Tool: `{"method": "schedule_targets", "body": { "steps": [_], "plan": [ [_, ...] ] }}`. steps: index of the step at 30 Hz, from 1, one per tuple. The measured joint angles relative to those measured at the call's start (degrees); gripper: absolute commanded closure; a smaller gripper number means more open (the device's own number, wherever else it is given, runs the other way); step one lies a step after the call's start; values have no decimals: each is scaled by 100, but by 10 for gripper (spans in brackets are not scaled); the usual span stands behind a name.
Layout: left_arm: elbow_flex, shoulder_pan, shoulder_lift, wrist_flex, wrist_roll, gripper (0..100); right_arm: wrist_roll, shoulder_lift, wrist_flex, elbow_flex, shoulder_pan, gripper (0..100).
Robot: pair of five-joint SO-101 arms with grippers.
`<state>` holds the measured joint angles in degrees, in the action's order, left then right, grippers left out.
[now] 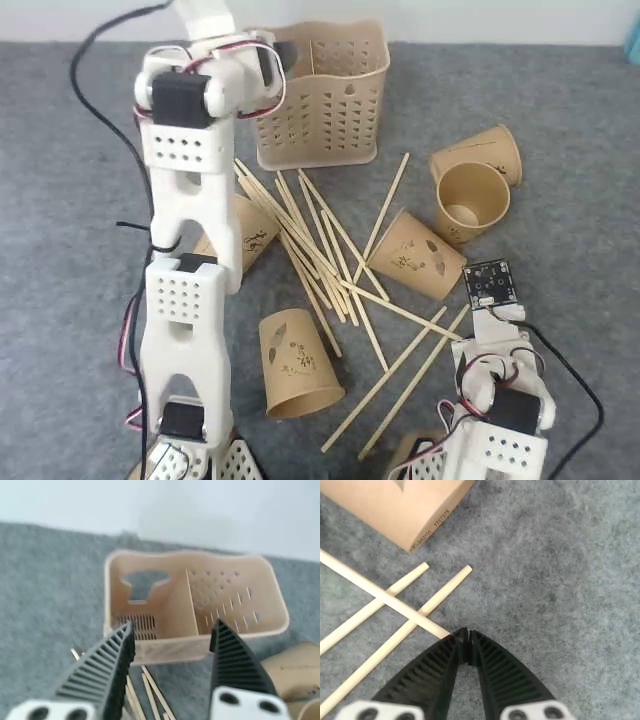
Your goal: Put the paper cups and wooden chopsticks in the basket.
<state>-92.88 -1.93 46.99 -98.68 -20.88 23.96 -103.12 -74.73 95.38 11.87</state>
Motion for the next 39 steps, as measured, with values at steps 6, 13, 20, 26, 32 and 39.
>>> {"method": "schedule_targets", "body": {
  "steps": [6, 13, 20, 26, 32, 39],
  "plan": [
    [202, -220, 9, 70, -18, 765, 0, 0, 0, 0, 0, 991],
    [246, -281, 695, 1116, -756, 765, 0, 0, 0, 0, 0, 991],
    [246, -633, 1319, 1749, -888, 767, 0, 0, 0, 0, 0, 991],
    [202, -721, 1662, 1908, -897, 831, 0, 0, 0, 0, 0, 991],
    [-132, -712, 1626, 1459, -897, 773, 0, 0, 0, 0, 0, 991],
    [-132, -466, 580, 624, -897, 742, 0, 0, 0, 0, 0, 991]
  ]
}}
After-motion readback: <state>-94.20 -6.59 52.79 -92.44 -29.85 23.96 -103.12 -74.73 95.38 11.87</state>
